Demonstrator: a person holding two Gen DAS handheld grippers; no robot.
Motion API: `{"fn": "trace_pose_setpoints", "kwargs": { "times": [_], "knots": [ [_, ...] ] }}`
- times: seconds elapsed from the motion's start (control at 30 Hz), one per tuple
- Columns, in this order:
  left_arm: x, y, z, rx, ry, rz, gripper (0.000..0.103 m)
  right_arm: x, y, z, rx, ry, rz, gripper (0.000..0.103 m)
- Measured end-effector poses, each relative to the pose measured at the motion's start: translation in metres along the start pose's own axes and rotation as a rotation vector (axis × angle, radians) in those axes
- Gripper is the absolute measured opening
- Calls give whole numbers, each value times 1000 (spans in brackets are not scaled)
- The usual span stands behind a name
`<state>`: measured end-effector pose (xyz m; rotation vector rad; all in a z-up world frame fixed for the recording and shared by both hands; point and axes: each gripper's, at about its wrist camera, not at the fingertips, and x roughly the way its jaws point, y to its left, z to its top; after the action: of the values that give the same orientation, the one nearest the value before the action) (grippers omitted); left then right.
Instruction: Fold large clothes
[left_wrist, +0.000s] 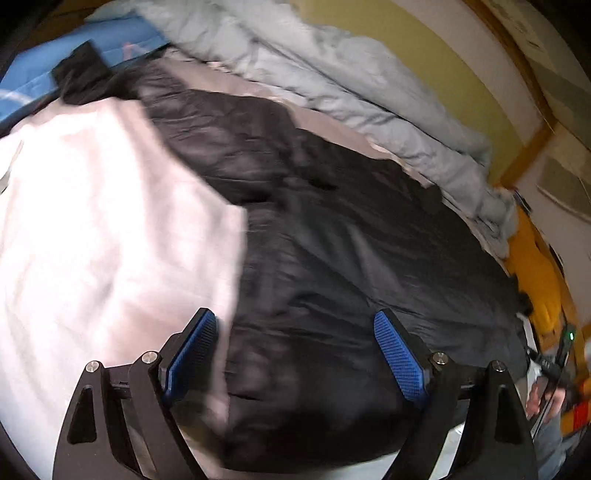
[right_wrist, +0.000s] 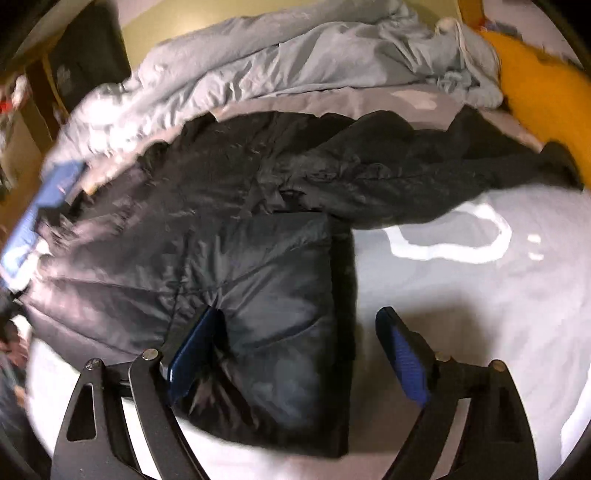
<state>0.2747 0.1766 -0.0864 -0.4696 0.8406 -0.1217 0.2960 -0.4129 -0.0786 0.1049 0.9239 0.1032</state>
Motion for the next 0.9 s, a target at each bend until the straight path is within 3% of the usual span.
{"fn": "trace_pose_setpoints", "kwargs": {
  "times": [0.1, 0.2, 0.27, 0.3, 0.33, 0.37, 0.43, 0.5, 0.67, 0.77, 0.9],
  "knots": [
    [-5, 2, 0, 0, -5, 5, 89, 0, -3, -5, 49, -40, -40, 95],
    [0, 5, -1, -16, 18, -24, 90, 5, -12, -8, 98, -14, 48, 95],
    [3, 3, -2, -7, 11, -35, 90, 8, -14, -9, 115, -8, 81, 87],
    [3, 2, -2, -4, 6, -48, 73, 8, -13, -9, 112, -8, 97, 75],
    [2, 2, -4, -17, -1, -73, 38, 8, -11, -9, 105, -3, 122, 56],
    [2, 2, -6, -51, 7, -107, 30, 8, -8, -8, 103, 3, 157, 45],
    [-4, -2, -11, -69, -4, -103, 16, 4, -2, -7, 101, 0, 191, 20],
    [-21, -14, -14, -37, -42, -71, 13, -9, 7, -8, 75, -40, 157, 12],
    [-79, -35, -29, 4, -51, -39, 12, -69, 14, -16, 65, -102, 143, 9],
    [-89, -41, -43, 43, -44, -6, 13, -89, 15, -28, 66, -77, 116, 9],
    [-80, -48, -53, 99, -32, 55, 14, -77, 12, -39, 75, -13, 64, 15]
  ]
}}
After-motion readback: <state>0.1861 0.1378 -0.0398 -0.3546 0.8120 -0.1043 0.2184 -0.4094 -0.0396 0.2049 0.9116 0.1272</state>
